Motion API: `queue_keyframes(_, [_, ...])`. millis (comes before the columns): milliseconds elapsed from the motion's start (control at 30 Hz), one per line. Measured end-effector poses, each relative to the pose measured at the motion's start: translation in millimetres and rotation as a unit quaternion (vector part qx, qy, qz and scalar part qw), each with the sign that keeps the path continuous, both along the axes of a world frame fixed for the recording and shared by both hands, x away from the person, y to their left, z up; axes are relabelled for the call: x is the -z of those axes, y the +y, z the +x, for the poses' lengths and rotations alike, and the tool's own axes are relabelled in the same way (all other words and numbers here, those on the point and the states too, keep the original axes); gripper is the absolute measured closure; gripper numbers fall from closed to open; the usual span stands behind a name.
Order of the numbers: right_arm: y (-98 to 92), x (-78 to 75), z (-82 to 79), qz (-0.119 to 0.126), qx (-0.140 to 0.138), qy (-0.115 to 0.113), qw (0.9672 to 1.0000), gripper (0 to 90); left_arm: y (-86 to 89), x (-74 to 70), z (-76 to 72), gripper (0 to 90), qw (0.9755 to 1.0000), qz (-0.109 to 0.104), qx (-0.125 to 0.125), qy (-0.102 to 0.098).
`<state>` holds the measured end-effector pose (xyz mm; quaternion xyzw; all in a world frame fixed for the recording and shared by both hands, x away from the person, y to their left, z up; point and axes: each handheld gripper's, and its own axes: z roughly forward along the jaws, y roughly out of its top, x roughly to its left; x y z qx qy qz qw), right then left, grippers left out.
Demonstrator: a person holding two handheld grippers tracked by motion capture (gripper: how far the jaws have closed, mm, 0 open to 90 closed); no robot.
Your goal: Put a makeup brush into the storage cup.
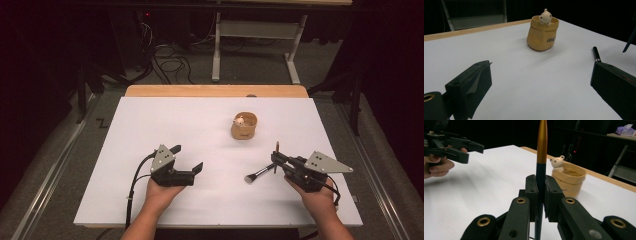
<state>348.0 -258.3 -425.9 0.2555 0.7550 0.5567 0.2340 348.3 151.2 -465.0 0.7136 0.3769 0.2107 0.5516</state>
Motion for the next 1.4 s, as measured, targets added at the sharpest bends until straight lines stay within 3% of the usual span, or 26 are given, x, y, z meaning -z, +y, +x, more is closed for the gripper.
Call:
queue_keyframes(200, [-14.3,1.0,3.1,0.007,0.023,0.004,0.9997,84.5,19.6,-5.3,-1.9,0.5,0.9999,0.007,-0.013,-0.005])
queue_keyframes(333, [-14.9,2.1,6.1,0.014,0.028,0.007,0.9995,84.5,33.7,-8.4,-4.7,0.6,0.9994,0.026,-0.022,-0.005])
queue_keyframes(467, [-7.2,4.6,12.1,0.013,0.031,0.013,0.9994,84.5,43.6,-2.1,-6.7,0.5,0.9994,0.014,-0.031,0.002])
queue_keyframes(567, [-1.1,1.6,16.8,0.015,0.033,0.011,0.9993,84.5,45.8,0.0,-8.2,0.5,0.9994,0.011,-0.032,-0.003])
queue_keyframes(633, [1.8,-1.5,21.4,0.029,0.037,0.01,0.9989,84.5,48.0,0.4,-9.5,0.5,0.9994,0.001,-0.033,-0.003])
queue_keyframes(800, [13.2,-1.2,36.0,0.045,0.047,0.009,0.9979,84.5,51.4,3.6,-10.9,0.5,0.9994,-0.002,-0.035,-0.003])
queue_keyframes(967, [22.7,-3.5,49.1,0.045,0.055,0.016,0.9974,84.6,52.4,2.9,-12.4,0.5,0.9993,-0.001,-0.036,-0.01])
queue_keyframes(1100, [26.7,-7.3,60.3,0.047,0.064,0.014,0.9968,84.6,51.3,6.2,-10.8,0.5,0.9995,0.002,-0.032,-0.003])
queue_keyframes(1400, [33.5,-16.5,79.1,0.05,0.076,0.016,0.9957,84.6,53.6,4.5,-11.7,0.6,0.9995,-0.012,-0.03,-0.006])
